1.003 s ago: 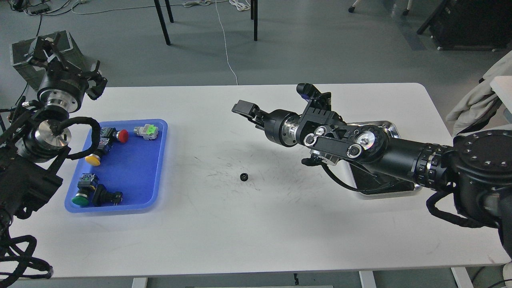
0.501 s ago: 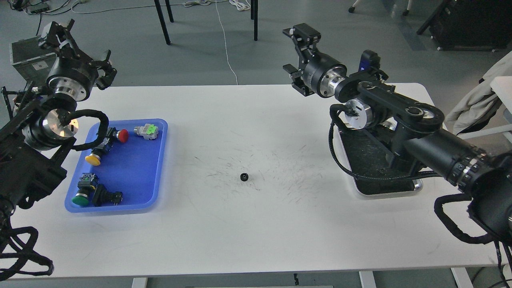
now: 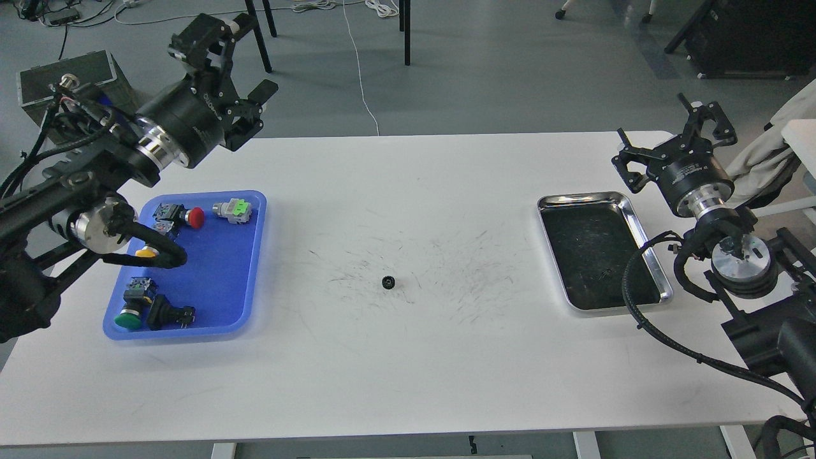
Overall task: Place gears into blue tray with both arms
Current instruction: 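Reach the left gripper to the black part on the table and grasp it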
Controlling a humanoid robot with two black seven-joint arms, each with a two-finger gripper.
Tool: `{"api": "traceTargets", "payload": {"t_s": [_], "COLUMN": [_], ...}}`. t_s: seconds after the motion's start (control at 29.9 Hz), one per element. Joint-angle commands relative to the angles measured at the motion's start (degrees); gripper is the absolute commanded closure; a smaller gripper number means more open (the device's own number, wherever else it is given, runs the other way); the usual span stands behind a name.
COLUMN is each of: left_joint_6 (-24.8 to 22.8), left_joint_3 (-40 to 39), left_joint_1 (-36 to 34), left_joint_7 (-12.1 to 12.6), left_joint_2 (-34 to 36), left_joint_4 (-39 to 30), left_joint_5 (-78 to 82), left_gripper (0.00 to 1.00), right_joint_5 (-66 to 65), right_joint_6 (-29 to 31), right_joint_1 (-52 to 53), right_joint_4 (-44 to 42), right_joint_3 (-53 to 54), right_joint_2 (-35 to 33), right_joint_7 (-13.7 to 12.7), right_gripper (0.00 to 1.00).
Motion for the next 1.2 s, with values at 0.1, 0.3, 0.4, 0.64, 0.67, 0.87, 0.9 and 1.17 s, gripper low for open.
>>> {"api": "traceTargets", "payload": {"t_s": [0.1, 0.3, 0.4, 0.64, 0.67, 0.87, 0.9, 1.17], "left_joint_6": [2.79, 7.62, 11.14, 13.52, 13.96, 14.14, 14.14, 14.67], "left_joint_3": [6.36, 9.08, 10.23, 10.4, 10.4, 11.28, 11.2, 11.11], "left_joint_1": [2.88, 7.1, 9.3, 11.85, 11.85, 11.77, 11.68, 11.59], "left_joint_7": [-0.26, 1.75, 2.99, 3.17, 3.17, 3.26, 3.26, 3.43], "left_joint_2": [-1.7, -9.52, -13.91, -22.45, -23.32, -26.41, -26.93, -28.78], "left_joint_4": [-3.68, -1.58, 3.25, 13.97, 15.2, 20.92, 21.89, 26.37], "left_joint_5": [28.85, 57.41, 71.83, 92.9, 92.9, 92.9, 92.9, 92.9], "left_gripper": [0.02, 0.02, 0.02, 0.04, 0.04, 0.06, 0.08, 0.16], "right_joint_5": [1.1, 1.01, 1.01, 1.01, 1.01, 1.01, 1.01, 1.01], "right_joint_6": [2.11, 2.2, 2.2, 2.11, 2.11, 2.02, 2.02, 2.02], "right_joint_1": [-2.09, -2.09, -2.09, -3.14, -3.14, -3.14, -3.23, -3.23], "right_joint_4": [-0.11, -0.98, -1.25, -1.25, -1.25, -1.25, -1.16, -1.25], "right_joint_3": [1.16, 0.98, 0.28, 0.28, 0.28, 0.19, 0.1, 0.02], "right_joint_2": [0.04, 0.04, 0.04, 0.04, 0.04, 0.04, 0.04, 0.21], "right_joint_7": [0.01, 0.01, 0.01, 0.1, 0.1, 0.1, 0.1, 0.1], "right_gripper": [0.06, 0.05, 0.05, 0.05, 0.05, 0.05, 0.05, 0.05]}}
